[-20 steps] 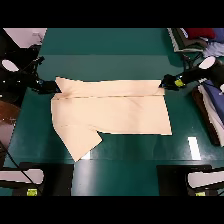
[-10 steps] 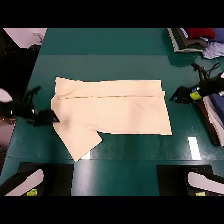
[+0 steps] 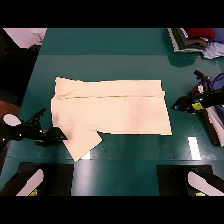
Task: Fold the shirts.
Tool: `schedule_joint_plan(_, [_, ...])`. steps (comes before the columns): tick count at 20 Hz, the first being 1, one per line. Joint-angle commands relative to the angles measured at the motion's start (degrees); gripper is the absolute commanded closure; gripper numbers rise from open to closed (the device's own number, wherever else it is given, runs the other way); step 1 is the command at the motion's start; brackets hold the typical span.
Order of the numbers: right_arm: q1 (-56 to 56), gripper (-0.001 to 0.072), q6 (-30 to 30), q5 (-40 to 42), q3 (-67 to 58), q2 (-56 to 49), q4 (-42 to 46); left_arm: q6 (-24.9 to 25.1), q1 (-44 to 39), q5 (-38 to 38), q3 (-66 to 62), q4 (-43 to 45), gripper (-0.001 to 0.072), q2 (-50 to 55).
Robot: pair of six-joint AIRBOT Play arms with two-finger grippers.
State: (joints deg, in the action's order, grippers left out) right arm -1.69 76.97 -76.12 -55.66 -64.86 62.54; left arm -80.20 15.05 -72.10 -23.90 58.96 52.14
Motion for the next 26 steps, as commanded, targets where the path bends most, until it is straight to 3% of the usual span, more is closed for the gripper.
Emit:
schedule_joint_plan(1, [0.0, 0.0315, -0.1, 0.3, 0.5, 1.7, 0.0, 1.1, 0.0, 7.6, 3.1, -4.7, 0.0150, -0.3])
schedule_joint_plan(2, [0.0, 0.0317, -0.1, 0.2, 0.5, 1.8, 0.0, 1.1, 0.0, 8.9, 3.1, -5.2, 0.0186, -0.3])
schedule_joint_plan(6, [-0.3, 0.0326, -0.2, -1.4, 0.5, 1.8, 0.1, 1.2, 0.0, 9.8, 3.1, -8.1, 0.0677, -0.3])
schedule_joint_plan(11, [-8.3, 0.0326, -2.3, -6.6, 3.5, 1.8, 0.2, 3.8, 0.0, 5.3, -0.7, -8.5, 0.0682, -1.3])
schedule_joint_plan(16, [-19.6, 0.0323, -6.9, -2.3, 18.1, 1.7, -0.1, 4.2, -0.1, 3.9, -3.8, -8.7, 0.0681, -1.7])
schedule_joint_plan(20, [-18.3, 0.0323, -7.2, -0.5, 23.8, -2.3, -0.9, 4.2, -0.1, 4.1, -3.8, -8.6, 0.0681, -1.7])
schedule_joint_plan(23, [-15.6, 0.0323, -9.2, 1.7, 24.2, -5.6, -8.6, 4.3, -0.1, 4.1, -3.8, -8.6, 0.0681, -1.7])
schedule_joint_plan(26, [-13.0, 0.0330, -9.4, 4.2, 24.2, -6.3, -9.6, 5.3, -0.1, 3.9, -3.8, -8.6, 0.0681, -1.7])
